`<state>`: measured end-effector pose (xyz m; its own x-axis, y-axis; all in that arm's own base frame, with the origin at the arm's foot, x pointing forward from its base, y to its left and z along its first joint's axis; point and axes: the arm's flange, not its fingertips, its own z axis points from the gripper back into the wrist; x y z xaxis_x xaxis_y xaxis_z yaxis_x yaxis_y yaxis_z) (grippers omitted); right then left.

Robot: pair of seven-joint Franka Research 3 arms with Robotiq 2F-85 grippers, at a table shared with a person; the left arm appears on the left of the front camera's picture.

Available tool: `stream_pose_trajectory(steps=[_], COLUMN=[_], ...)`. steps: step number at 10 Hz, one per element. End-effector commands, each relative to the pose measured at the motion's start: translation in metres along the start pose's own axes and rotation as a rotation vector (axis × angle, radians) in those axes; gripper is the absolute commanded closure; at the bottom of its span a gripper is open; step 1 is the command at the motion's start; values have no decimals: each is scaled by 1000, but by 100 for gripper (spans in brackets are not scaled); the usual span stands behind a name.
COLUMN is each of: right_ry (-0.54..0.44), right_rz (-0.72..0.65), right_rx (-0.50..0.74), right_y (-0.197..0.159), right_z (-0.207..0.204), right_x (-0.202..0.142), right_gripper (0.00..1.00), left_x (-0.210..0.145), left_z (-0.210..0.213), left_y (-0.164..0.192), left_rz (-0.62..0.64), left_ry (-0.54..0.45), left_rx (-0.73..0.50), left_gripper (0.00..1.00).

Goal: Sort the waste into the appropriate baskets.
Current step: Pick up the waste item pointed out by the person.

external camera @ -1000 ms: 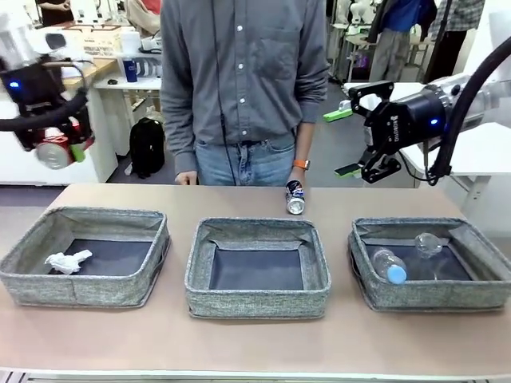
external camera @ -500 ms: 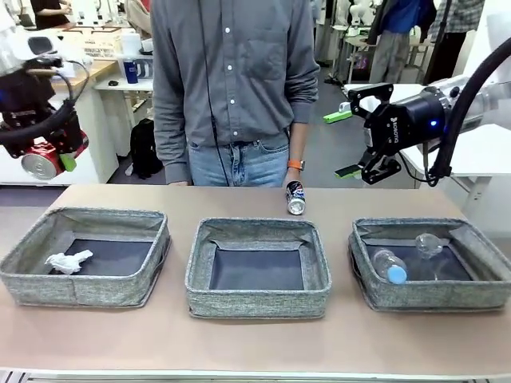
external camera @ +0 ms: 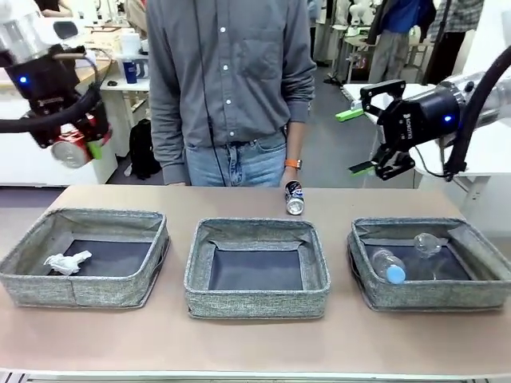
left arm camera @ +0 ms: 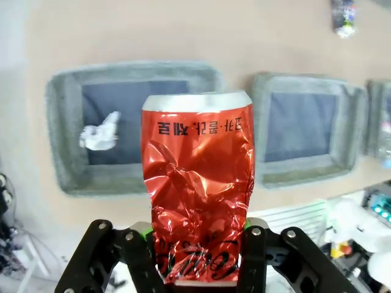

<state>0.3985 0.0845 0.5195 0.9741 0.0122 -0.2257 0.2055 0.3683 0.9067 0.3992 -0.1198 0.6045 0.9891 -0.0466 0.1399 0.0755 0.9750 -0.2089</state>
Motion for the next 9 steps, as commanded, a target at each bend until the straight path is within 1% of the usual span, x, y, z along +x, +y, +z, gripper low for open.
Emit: stream_pose_trajectory(steps=[1,2,3,4,5,6,7,8,9], right_ry=[-163,-277,-388,-516,-273,-273,-273,-273,-273], right_rz=[-59,-65,-52,-22,-44,-44,-44,-44,-44], right_rx=[-64,2,77,157,9,9,9,9,9], right_y=[-21,-31,-42,-53,-35,-35,-35,-35,-35], right_z=[50,75,93,101,93,93,93,93,93], right_x=[-31,-47,-62,-71,-44,-44,-44,-44,-44], right_gripper=[0,0,0,0,0,0,0,0,0], left_x=[-4,-5,-6,-4,-3,-6,-10,-14,-15], left_z=[24,35,46,59,69,75,79,81,82], left_y=[-91,-131,-166,-200,-224,-243,-255,-265,-268], left_rz=[60,96,102,91,80,97,76,68,52], left_ry=[37,53,19,26,37,31,53,39,35], left_rx=[-29,-54,-66,-120,-161,-163,-177,-164,-161], left_gripper=[74,74,74,74,74,74,74,74,74])
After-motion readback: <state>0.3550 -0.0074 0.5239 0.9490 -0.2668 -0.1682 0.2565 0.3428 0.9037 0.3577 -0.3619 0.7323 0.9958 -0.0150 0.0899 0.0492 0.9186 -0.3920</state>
